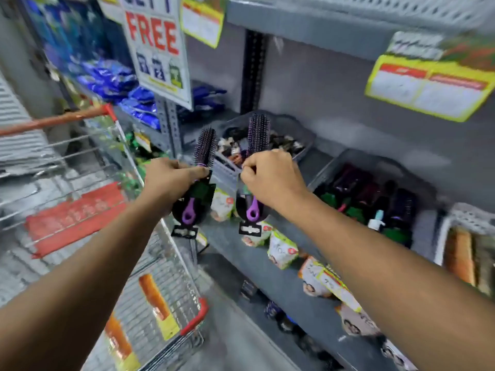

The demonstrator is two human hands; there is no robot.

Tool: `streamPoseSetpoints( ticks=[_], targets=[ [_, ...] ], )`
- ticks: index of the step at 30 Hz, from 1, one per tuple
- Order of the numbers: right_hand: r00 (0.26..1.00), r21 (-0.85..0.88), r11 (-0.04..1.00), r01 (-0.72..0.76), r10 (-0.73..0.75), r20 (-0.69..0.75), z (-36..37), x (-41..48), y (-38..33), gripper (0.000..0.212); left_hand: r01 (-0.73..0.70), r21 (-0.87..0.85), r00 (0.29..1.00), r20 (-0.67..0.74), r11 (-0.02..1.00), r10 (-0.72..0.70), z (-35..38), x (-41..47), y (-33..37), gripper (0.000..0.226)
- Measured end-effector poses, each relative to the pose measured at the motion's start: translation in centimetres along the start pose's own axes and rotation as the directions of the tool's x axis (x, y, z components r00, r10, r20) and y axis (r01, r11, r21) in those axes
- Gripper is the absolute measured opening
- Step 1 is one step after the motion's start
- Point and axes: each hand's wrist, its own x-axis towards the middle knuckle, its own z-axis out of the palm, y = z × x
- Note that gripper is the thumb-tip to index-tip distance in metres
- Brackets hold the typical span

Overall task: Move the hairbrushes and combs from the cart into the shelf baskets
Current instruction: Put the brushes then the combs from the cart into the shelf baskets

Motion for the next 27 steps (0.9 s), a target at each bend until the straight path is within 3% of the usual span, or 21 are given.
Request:
streamPoseSetpoints(
  ticks=[6,11,27],
  targets=[
    [0.988,-0.068,0.990,-0.122,0.115,-0.103,-4.5,-0.7,5.1,0.027,-0.061,-0.052,0.987,0.144,0.997,0.068,7.2,-0.4,4.6,0.024],
    [0.969,-0.055,0.972,-0.230,0.224,-0.103,-6.4,-1.5,8.9,0.023,-0.075,-0.078,0.963,0.255,0.994,0.093,13.0,-0.6,6.4,0.035],
    [0.865,-0.048,0.864,-0.500,0.496,-0.079,-6.8,-2.4,18.4,0.023,-0.172,0.146,0.894,0.438,0.974,0.092,25.9,-0.5,7.8,0.039]
  ],
)
